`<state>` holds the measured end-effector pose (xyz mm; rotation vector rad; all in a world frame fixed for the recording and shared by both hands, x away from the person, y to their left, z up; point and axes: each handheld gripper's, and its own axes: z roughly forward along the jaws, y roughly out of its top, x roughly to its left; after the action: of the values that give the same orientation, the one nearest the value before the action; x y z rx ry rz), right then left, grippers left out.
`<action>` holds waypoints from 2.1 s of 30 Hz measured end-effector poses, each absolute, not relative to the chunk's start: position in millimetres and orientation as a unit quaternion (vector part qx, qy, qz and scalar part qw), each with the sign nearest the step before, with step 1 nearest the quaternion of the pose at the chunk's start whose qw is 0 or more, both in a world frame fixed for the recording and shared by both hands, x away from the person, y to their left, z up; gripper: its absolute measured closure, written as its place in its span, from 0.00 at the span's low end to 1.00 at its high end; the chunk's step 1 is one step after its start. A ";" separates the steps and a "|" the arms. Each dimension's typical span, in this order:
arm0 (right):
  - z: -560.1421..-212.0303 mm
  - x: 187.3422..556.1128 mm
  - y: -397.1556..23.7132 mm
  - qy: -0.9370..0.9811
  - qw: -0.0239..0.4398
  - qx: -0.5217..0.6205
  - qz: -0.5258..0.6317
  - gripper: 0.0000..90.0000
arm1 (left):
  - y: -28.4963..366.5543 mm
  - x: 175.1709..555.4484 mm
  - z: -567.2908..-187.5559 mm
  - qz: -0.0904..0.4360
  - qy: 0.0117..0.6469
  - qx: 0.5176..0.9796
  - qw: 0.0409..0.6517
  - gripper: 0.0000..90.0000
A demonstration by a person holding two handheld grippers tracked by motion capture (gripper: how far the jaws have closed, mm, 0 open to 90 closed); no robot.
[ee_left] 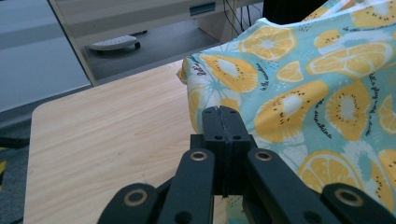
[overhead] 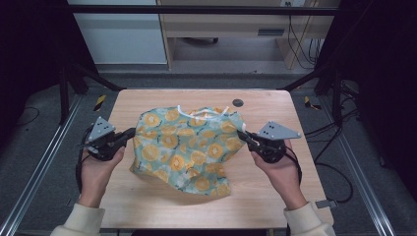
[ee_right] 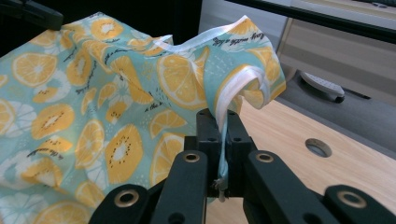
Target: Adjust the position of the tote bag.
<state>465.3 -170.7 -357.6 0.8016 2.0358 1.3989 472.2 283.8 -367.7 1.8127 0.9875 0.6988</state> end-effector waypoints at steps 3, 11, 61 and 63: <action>-361.2 458.5 -168.5 0.755 0.267 0.294 0.521 0.98 | 287.0 467.5 -370.6 0.283 0.404 0.734 0.468 1.00; -355.4 452.5 -162.4 0.754 0.265 0.284 0.530 0.98 | 294.7 459.1 -378.8 0.282 0.404 0.737 0.463 1.00; -373.3 427.5 -145.1 0.766 0.230 0.260 0.541 0.98 | 288.8 449.7 -442.8 0.134 0.414 0.798 0.416 0.42; -374.8 427.6 -143.6 0.767 0.227 0.258 0.541 0.98 | 289.7 449.9 -444.3 0.136 0.419 0.796 0.416 0.61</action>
<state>427.6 -143.6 -374.8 0.7122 2.1139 1.4907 449.9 289.7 -444.3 1.9976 1.0513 0.3405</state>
